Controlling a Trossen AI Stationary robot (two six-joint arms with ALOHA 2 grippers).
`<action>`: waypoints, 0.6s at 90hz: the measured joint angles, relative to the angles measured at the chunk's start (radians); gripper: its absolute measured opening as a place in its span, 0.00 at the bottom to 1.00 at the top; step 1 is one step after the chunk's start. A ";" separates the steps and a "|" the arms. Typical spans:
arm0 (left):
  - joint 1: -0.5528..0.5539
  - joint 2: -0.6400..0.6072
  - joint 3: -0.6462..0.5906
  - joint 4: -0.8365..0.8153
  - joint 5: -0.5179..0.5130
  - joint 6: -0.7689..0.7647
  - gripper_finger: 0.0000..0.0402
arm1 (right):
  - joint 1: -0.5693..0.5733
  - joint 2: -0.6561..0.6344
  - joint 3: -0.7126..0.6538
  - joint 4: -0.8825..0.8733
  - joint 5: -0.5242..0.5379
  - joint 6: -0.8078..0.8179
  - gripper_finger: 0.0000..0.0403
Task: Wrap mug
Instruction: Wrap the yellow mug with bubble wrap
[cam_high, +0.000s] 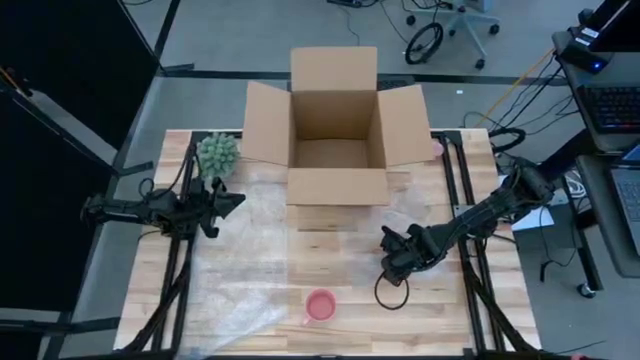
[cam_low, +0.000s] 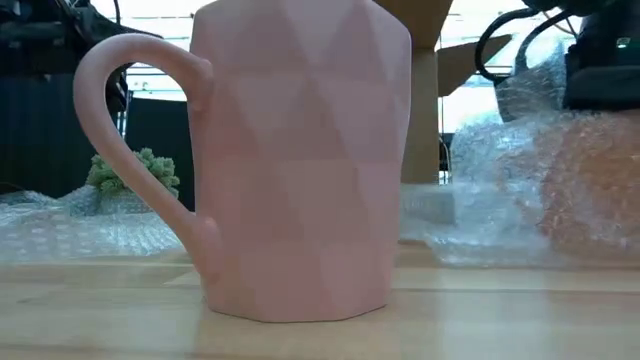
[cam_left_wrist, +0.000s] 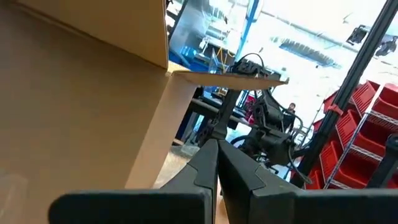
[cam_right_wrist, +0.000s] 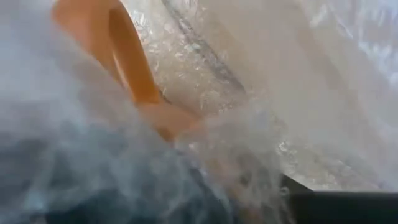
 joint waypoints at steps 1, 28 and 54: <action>0.000 0.003 0.000 -0.001 0.000 0.000 0.00 | 0.000 0.000 0.004 -0.002 -0.002 0.007 0.02; 0.000 0.080 0.000 -0.009 -0.019 0.000 0.00 | 0.103 0.045 0.060 0.043 -0.034 0.211 0.01; 0.000 0.099 0.000 -0.014 -0.020 0.003 0.00 | 0.140 0.095 0.106 0.081 -0.041 0.182 0.11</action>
